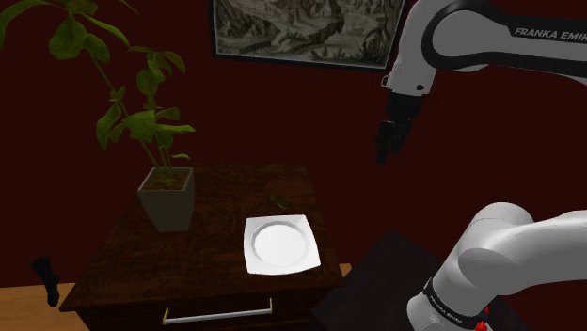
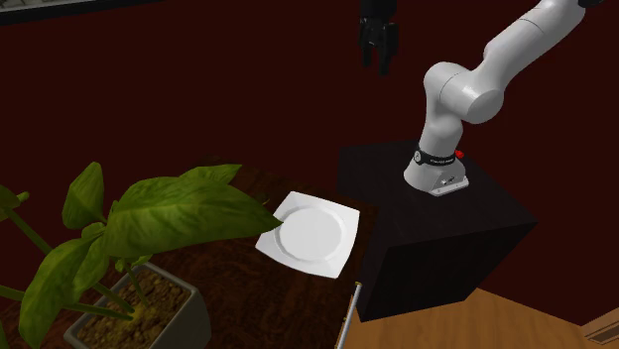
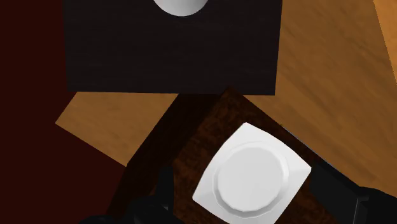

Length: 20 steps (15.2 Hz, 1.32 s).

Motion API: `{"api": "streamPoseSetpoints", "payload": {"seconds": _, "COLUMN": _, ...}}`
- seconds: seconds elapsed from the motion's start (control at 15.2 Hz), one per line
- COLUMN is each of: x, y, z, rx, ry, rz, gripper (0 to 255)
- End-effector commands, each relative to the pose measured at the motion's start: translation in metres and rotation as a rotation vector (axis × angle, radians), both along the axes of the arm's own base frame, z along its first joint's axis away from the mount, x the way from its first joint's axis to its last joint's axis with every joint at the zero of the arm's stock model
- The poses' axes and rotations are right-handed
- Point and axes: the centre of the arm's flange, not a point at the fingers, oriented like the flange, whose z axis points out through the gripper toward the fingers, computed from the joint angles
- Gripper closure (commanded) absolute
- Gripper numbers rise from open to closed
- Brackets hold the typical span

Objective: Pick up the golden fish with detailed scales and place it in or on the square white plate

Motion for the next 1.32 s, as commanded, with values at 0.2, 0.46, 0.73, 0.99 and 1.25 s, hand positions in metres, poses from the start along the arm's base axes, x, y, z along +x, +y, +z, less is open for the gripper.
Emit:
{"api": "streamPoseSetpoints", "payload": {"seconds": 0.2, "x": 0.012, "y": 0.001, "z": -0.035, "rx": -0.001, "ry": -0.041, "rz": 0.016, "gripper": 0}}
{"api": "streamPoseSetpoints", "payload": {"seconds": 0.46, "x": 0.031, "y": 0.002, "z": -0.080, "rx": -0.001, "ry": -0.096, "rz": 0.037, "gripper": 0}}
{"api": "streamPoseSetpoints", "payload": {"seconds": 0.73, "x": 0.052, "y": 0.003, "z": -0.124, "rx": -0.002, "ry": -0.151, "rz": 0.059, "gripper": 0}}
{"api": "streamPoseSetpoints", "payload": {"seconds": 0.99, "x": 0.075, "y": 0.005, "z": -0.167, "rx": -0.003, "ry": -0.206, "rz": 0.080, "gripper": 0}}
{"api": "streamPoseSetpoints", "payload": {"seconds": 1.25, "x": 0.101, "y": 0.007, "z": -0.209, "rx": -0.003, "ry": -0.260, "rz": 0.101, "gripper": 0}}
